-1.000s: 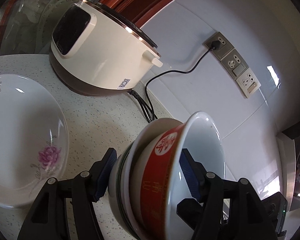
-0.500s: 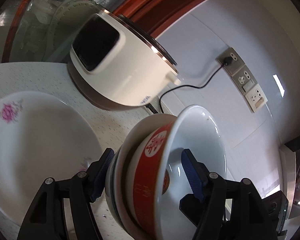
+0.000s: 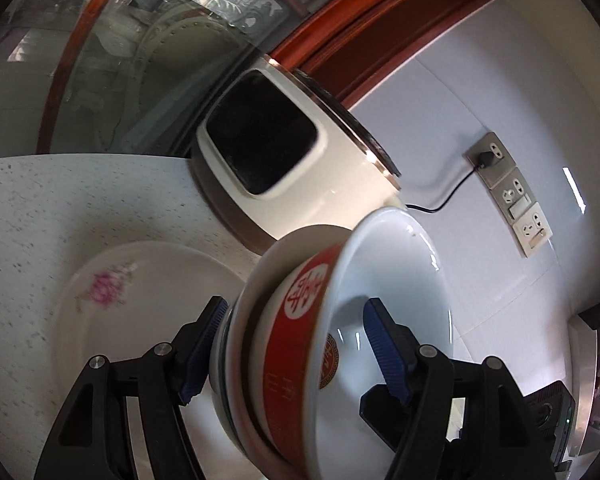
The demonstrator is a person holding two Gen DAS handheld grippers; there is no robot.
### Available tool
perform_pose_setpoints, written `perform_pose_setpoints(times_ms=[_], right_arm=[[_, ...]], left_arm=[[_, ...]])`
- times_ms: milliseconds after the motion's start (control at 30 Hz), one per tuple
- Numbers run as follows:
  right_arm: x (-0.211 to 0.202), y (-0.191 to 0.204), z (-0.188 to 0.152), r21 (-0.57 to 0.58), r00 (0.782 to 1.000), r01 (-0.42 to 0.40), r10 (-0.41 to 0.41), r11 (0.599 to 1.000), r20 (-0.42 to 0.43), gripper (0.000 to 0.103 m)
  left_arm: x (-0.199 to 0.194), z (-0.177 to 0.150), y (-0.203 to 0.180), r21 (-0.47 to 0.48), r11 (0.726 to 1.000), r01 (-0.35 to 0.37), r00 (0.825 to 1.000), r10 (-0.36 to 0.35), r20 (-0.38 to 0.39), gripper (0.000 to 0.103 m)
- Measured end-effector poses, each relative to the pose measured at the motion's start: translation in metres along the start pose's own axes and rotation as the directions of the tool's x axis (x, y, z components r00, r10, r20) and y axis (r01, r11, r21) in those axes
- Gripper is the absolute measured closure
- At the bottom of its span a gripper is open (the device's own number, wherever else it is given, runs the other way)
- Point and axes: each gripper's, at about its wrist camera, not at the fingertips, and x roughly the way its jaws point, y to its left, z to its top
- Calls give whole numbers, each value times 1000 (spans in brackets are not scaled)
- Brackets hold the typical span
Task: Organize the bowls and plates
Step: 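Lift the nested bowl stack and carry it toward the flower plate stack, then lower the bowl stack onto the flower plates and open both grippers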
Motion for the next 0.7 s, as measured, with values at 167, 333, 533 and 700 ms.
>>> perform_pose_setpoints(times_ms=[167,333,533,700], right_arm=[[11,3,-3,-9,1000,-8,7,1000,-27,46],[20,6,-3,-24,999,-19,17,1000,-44,46],[33,6,-5,-34,996,-2,-2,999,-93,45],[38,13,-6,-66,994,2,-9,998,-107,41]], left_arm=[[-2,5,10,-1,1000,-21,1000,21,-6,34],[-8,10,14,27,999,-32,999,32,-11,34],[-5,12,23,21,998,-53,998,53,-35,32],[-9,13,31,16,999,-49,998,50,-47,31]])
